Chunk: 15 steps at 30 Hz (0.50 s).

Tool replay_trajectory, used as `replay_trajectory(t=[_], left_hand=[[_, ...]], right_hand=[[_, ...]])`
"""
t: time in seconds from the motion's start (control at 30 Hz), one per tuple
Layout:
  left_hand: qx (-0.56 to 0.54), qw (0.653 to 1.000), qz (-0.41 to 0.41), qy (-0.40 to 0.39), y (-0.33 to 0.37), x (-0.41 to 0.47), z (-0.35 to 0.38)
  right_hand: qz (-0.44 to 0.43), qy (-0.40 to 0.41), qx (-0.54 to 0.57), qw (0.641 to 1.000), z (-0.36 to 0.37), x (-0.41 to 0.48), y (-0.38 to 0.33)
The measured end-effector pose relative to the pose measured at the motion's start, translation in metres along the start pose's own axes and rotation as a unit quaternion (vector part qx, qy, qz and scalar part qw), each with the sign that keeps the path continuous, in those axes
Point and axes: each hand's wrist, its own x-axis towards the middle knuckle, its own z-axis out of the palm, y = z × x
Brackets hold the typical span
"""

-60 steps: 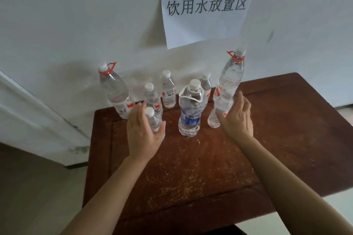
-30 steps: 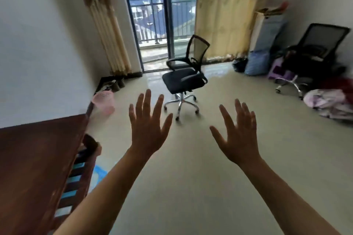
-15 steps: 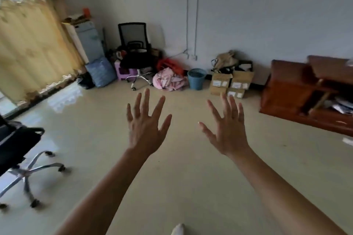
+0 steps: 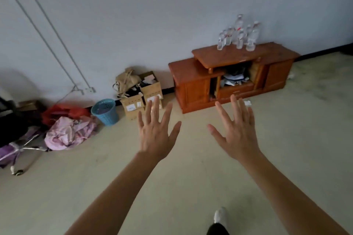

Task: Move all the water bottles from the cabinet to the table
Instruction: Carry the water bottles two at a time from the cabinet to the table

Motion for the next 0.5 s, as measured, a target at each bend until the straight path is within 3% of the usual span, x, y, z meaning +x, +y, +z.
replay_trajectory(t=[0.23,0.5], left_hand=[[-0.009,0.998,0.054,-0.035,0.057,0.181,0.112],[-0.034,0.996,0.069,-0.041,0.103,0.385,0.181]], right_hand=[[0.081,-0.013,-0.026,0.996,0.079,0.118,0.129],[0.093,-0.022,-0.036,0.995,0.132,0.299,0.238]])
